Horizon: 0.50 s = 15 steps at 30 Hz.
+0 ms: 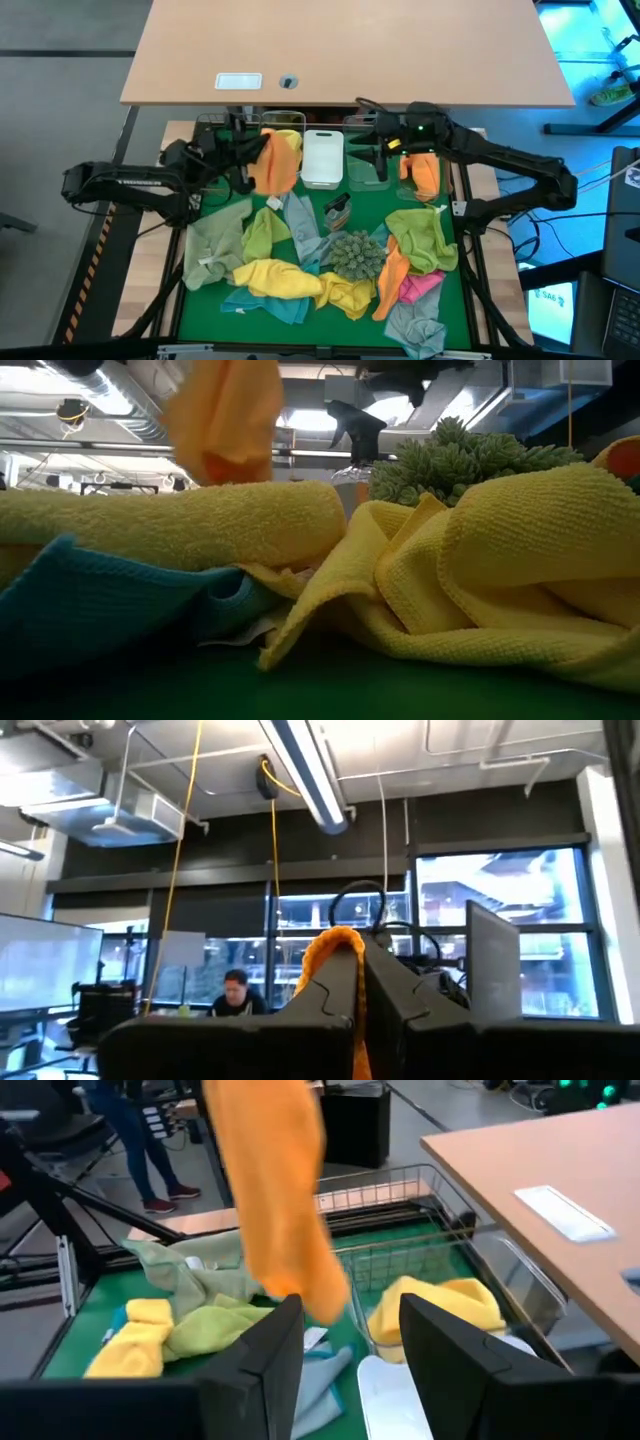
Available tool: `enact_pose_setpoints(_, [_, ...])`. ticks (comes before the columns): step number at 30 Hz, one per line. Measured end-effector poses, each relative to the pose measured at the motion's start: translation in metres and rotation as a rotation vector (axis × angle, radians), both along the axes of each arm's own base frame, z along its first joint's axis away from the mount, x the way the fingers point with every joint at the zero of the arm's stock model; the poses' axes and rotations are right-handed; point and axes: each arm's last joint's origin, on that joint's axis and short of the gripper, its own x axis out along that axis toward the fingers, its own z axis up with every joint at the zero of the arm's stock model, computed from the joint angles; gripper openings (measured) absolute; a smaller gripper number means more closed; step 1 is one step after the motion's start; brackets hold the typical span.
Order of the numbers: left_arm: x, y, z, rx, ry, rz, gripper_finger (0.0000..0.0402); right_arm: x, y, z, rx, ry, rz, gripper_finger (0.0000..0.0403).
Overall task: Sort microfiber towel by color & place in baskets
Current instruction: Put the left orange microfiber towel into the right transparent bin
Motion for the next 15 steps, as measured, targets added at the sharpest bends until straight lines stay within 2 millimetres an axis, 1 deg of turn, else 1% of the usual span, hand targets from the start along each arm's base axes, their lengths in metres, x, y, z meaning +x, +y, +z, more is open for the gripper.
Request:
enact_pose_setpoints(3, [0.012,0.006,0.005,-0.001,0.011,0.002,0.0000,0.014,0.000,-0.005,-0.029,-0.032,0.020,0.0166])
enact_pose_setpoints(10, [0.052,0.015,0.010,0.017,0.064,-0.033,0.0000,0.046,-0.005,-0.012,-0.076,-0.162,0.036,0.0166])
enact_pose_setpoints(15, [0.074,0.020,0.015,0.020,0.073,-0.041,0.0000,0.058,-0.009,-0.018,-0.126,-0.194,0.056,0.0166])
